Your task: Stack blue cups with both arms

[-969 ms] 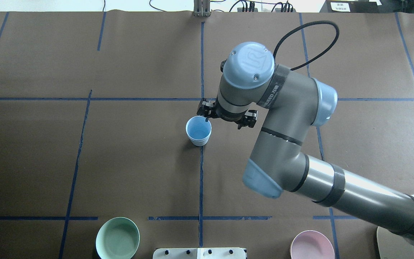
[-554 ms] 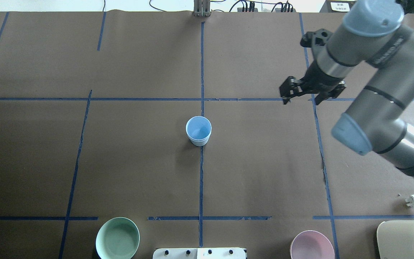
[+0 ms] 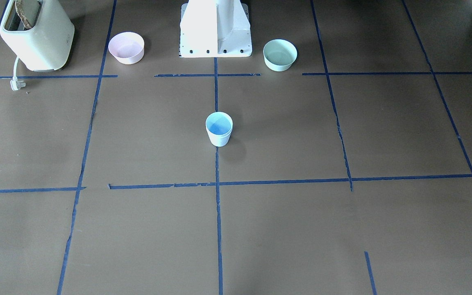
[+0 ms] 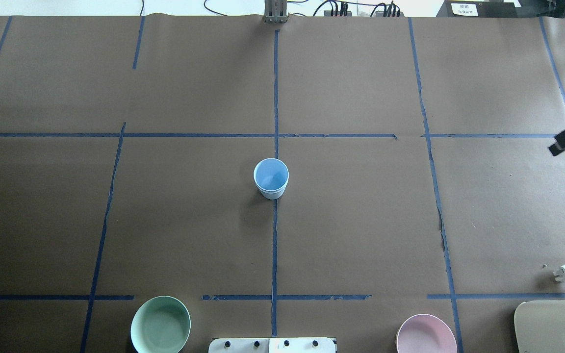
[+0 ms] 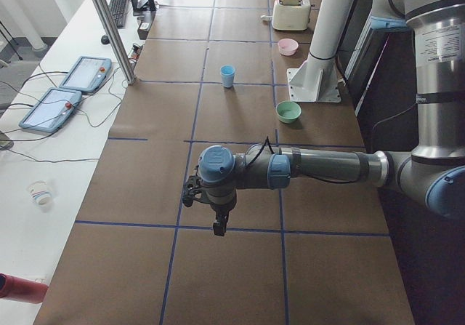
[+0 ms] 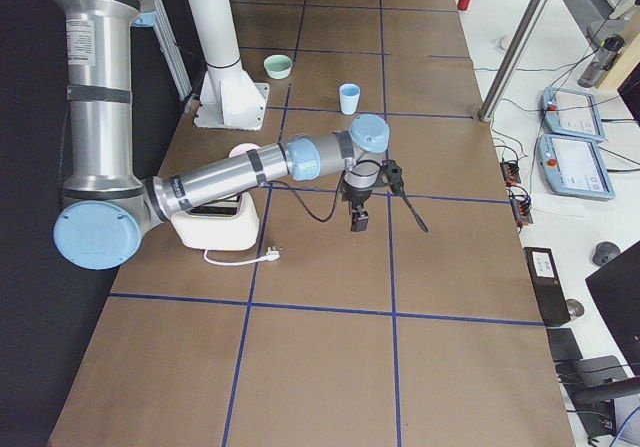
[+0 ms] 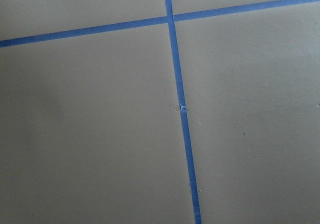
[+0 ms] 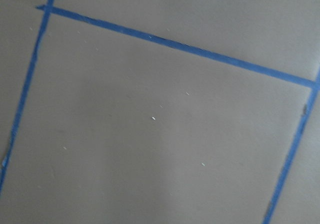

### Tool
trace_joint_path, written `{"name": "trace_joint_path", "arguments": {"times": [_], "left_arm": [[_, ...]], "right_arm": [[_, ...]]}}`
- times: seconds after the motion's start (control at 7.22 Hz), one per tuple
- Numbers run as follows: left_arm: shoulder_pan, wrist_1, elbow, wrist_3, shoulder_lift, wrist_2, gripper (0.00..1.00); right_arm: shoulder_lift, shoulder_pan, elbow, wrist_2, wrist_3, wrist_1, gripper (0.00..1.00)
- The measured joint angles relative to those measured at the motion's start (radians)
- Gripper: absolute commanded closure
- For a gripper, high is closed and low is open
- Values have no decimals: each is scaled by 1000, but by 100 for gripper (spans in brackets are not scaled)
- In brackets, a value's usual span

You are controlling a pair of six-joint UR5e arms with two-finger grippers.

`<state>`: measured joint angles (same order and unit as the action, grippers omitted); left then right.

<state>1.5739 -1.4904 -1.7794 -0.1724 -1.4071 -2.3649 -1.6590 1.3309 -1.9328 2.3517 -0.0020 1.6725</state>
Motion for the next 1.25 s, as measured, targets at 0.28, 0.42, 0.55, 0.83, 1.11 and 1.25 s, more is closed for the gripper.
{"name": "trace_joint_path", "arguments": {"times": [0.28, 0.42, 0.55, 0.83, 1.11, 1.25], "left_arm": [[0, 2, 2, 4, 1, -3, 0], [1, 1, 4, 3, 2, -3, 0], [1, 1, 11, 0, 5, -1, 0], [2, 3, 15, -4, 13, 9, 0], [2, 4, 1, -4, 15, 12, 0], [2, 4, 0, -4, 15, 12, 0]], "right_arm": [[-128, 122, 6, 3, -168, 0, 0], [-177, 152, 11, -1, -190, -4, 0], [-204, 163, 20, -4, -194, -5, 0], [-215, 167, 48, -3, -192, -6, 0], [-214, 168, 56, -1, -190, -7, 0], [-213, 168, 56, 0, -190, -7, 0]]}}
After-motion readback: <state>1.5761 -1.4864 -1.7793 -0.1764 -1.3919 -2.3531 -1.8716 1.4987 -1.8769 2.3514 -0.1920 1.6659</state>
